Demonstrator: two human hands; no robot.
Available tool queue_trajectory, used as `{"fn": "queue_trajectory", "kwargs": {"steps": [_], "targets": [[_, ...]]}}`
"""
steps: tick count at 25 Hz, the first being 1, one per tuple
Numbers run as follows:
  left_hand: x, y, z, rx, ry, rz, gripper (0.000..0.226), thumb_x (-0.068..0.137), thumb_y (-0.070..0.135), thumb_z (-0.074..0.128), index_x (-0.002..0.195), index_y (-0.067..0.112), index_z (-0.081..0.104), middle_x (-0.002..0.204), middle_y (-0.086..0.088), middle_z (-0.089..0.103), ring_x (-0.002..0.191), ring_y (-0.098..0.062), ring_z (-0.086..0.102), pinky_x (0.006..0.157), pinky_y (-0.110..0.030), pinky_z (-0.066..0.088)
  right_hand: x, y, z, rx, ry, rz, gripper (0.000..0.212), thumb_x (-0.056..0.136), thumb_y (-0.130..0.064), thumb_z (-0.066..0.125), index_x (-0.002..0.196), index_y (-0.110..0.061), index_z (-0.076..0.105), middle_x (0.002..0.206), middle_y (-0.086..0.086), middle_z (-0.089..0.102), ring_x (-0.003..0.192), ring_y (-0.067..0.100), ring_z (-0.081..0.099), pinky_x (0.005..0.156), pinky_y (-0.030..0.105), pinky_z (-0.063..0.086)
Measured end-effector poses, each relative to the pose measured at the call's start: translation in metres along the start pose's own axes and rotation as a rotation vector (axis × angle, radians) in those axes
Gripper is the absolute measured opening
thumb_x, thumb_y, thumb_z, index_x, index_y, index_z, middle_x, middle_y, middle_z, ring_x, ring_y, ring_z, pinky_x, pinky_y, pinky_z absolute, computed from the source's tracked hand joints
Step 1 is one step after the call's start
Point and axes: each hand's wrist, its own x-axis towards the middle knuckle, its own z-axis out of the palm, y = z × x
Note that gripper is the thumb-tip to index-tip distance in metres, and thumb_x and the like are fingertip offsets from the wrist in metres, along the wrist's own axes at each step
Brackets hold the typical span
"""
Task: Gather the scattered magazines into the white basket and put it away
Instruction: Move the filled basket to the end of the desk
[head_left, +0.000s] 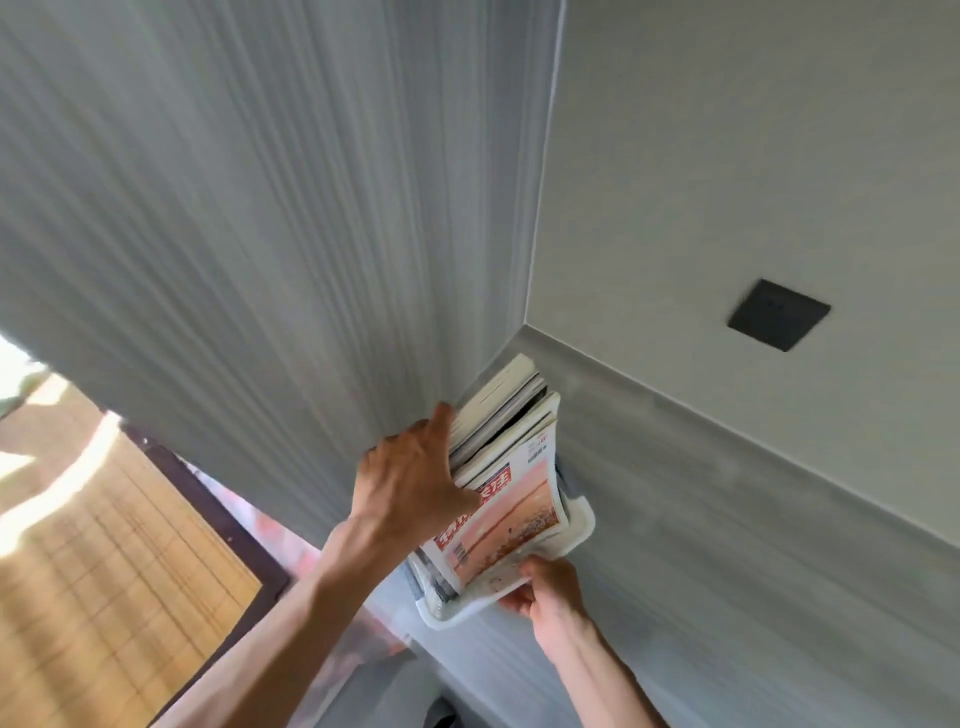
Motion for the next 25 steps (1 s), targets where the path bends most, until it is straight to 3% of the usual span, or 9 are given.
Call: {"fn": "queue_trajectory", "kwargs": {"steps": [6, 11, 13, 15, 17, 20, 22, 25], "targets": [[0.016, -0.077, -0.015, 0.046, 0.085, -0.13, 0.06, 0.057, 0.05, 0.073, 0.099, 0.03, 0.035, 0.088, 0.004, 0.071, 0.077, -0.026, 0.068, 0.062, -0.029, 0.041, 0.042, -0.029, 0.092, -0.268, -0.045, -0.089, 0.025, 0.08, 0.001, 0.045, 0.088, -0.005, 0.067, 0.073, 0.01, 0.077, 0.069, 0.025, 0.076, 0.057, 0.039, 0.062], [0.046, -0.083, -0.019, 0.108, 0.047, -0.129, 0.058, 0.063, 0.044, 0.074, 0.107, 0.025, 0.042, 0.108, 0.001, 0.065, 0.1, -0.026, 0.063, 0.076, -0.034, 0.049, 0.057, -0.034, 0.105, -0.342, -0.013, -0.113, 0.023, 0.094, -0.009, 0.044, 0.088, -0.007, 0.066, 0.067, 0.005, 0.076, 0.064, 0.021, 0.075, 0.05, 0.03, 0.058], [0.052, -0.075, -0.016, 0.173, 0.01, -0.135, 0.066, 0.067, 0.045, 0.073, 0.118, 0.021, 0.039, 0.119, -0.002, 0.055, 0.112, -0.025, 0.052, 0.084, -0.037, 0.047, 0.058, -0.032, 0.105, -0.341, -0.046, -0.087, 0.024, 0.098, -0.015, 0.044, 0.09, -0.008, 0.066, 0.069, 0.003, 0.077, 0.065, 0.021, 0.075, 0.049, 0.03, 0.058], [0.043, -0.072, -0.013, 0.272, 0.001, -0.143, 0.091, 0.068, 0.053, 0.072, 0.138, 0.014, 0.028, 0.13, -0.005, 0.047, 0.119, -0.026, 0.045, 0.095, -0.039, 0.042, 0.059, -0.033, 0.103, -0.365, -0.058, -0.065, 0.024, 0.101, -0.02, 0.044, 0.095, -0.009, 0.064, 0.071, 0.004, 0.077, 0.065, 0.021, 0.075, 0.049, 0.031, 0.058], [0.023, -0.079, -0.01, 0.382, 0.094, -0.062, 0.102, 0.072, 0.055, 0.07, 0.149, 0.007, 0.023, 0.139, -0.013, 0.044, 0.123, -0.032, 0.045, 0.102, -0.044, 0.038, 0.06, -0.034, 0.099, -0.433, -0.064, -0.058, 0.022, 0.102, -0.026, 0.044, 0.097, -0.013, 0.06, 0.079, 0.005, 0.074, 0.066, 0.022, 0.074, 0.05, 0.032, 0.059], [-0.014, -0.096, 0.007, 0.195, 0.432, 0.13, 0.059, 0.08, 0.039, 0.066, 0.131, 0.012, 0.053, 0.129, -0.013, 0.055, 0.112, -0.035, 0.053, 0.094, -0.048, 0.044, 0.063, -0.033, 0.092, -0.501, -0.092, -0.063, 0.018, 0.1, -0.037, 0.047, 0.1, -0.021, 0.056, 0.092, 0.004, 0.07, 0.071, 0.026, 0.072, 0.056, 0.036, 0.061], [-0.045, -0.102, 0.027, -0.09, 0.486, -0.06, 0.037, 0.08, 0.036, 0.064, 0.112, 0.019, 0.054, 0.109, -0.001, 0.056, 0.096, -0.025, 0.054, 0.081, -0.038, 0.046, 0.063, -0.034, 0.089, -0.605, -0.07, -0.069, 0.029, 0.098, -0.039, 0.049, 0.105, -0.012, 0.058, 0.091, 0.005, 0.068, 0.072, 0.027, 0.068, 0.062, 0.04, 0.058], [-0.067, -0.101, 0.063, -0.589, 0.211, -0.588, 0.054, 0.072, 0.034, 0.077, 0.112, 0.03, 0.041, 0.104, 0.005, 0.056, 0.094, -0.019, 0.055, 0.081, -0.038, 0.048, 0.064, -0.048, 0.087, -1.037, 0.22, -0.348, 0.038, 0.09, -0.045, 0.059, 0.106, -0.011, 0.054, 0.1, 0.008, 0.069, 0.085, 0.028, 0.067, 0.067, 0.038, 0.052]]}}
